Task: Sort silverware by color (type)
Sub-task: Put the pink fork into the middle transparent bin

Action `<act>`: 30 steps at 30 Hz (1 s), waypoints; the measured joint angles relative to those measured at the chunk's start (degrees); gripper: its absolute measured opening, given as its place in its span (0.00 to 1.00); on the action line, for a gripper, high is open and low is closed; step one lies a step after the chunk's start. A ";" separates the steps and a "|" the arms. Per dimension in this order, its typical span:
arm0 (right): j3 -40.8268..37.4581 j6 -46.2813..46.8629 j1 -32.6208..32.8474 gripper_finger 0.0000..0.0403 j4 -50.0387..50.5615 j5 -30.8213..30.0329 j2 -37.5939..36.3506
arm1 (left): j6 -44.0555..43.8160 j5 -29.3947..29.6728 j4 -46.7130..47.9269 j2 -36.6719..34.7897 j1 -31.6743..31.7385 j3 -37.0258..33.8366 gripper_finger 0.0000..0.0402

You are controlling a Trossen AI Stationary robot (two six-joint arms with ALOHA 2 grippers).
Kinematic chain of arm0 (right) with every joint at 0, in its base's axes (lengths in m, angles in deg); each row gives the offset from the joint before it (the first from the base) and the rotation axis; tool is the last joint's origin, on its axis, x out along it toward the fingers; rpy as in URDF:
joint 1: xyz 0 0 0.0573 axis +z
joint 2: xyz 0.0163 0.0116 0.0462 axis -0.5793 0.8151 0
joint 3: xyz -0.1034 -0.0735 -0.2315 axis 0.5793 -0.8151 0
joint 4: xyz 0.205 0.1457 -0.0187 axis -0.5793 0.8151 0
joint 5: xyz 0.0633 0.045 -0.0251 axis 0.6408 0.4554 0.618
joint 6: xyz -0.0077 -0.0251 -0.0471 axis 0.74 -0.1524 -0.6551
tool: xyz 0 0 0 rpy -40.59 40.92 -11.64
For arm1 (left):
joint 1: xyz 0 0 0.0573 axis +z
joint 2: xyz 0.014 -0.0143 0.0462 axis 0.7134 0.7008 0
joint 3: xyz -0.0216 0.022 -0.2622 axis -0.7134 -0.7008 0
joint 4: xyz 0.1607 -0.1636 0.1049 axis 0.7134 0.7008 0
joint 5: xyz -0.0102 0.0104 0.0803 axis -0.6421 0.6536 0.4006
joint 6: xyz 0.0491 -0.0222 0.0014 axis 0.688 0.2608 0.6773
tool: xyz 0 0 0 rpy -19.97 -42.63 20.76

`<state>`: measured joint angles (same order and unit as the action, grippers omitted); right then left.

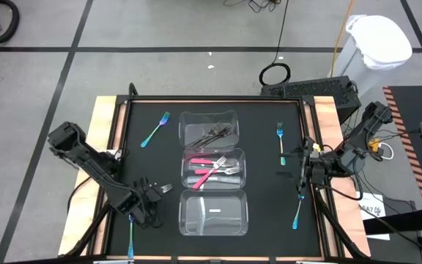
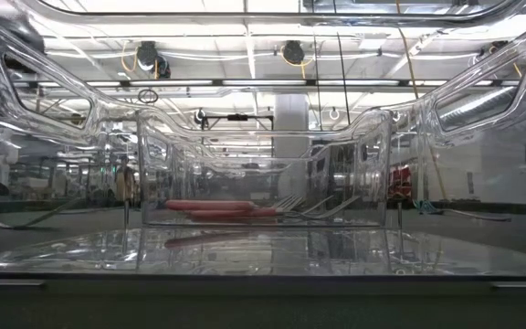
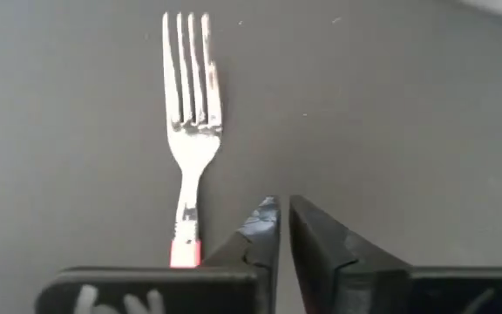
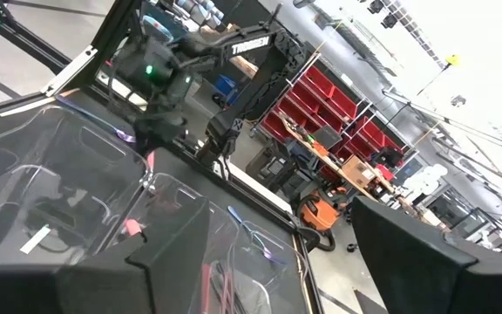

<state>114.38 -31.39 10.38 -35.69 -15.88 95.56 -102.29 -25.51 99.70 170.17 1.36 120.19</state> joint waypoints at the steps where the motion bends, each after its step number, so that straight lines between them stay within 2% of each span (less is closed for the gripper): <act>1: 0.02 -0.02 0.00 0.68 0.00 -0.02 0.02 | 0.00 0.46 1.71 -0.74 -0.10 0.51 0.10; 4: 0.02 0.00 0.02 0.68 0.02 -0.01 0.02 | -0.04 2.72 6.95 -2.48 0.03 1.53 0.16; 9: 0.02 0.00 0.02 0.68 0.02 0.00 0.02 | 0.13 2.15 12.62 -3.09 0.36 1.15 0.27; 12: 0.02 0.09 0.02 0.68 0.02 0.00 0.00 | 3.64 2.39 8.64 -2.92 0.19 0.33 0.32; 16: 0.02 0.11 0.00 0.68 0.02 0.00 0.02 | 4.51 4.70 4.84 -2.76 0.22 -1.44 0.33; 22: 0.02 0.13 0.02 0.68 0.04 -0.02 0.02 | 0.42 4.12 3.25 -2.81 -0.23 -6.70 0.33; 30: 0.02 0.15 0.02 0.68 0.04 -0.02 0.01 | -1.41 2.93 -7.01 -3.08 -1.97 -11.88 0.33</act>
<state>114.40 -31.24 10.40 -35.65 -15.90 95.57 -103.70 -22.58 92.69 167.09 -0.62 108.31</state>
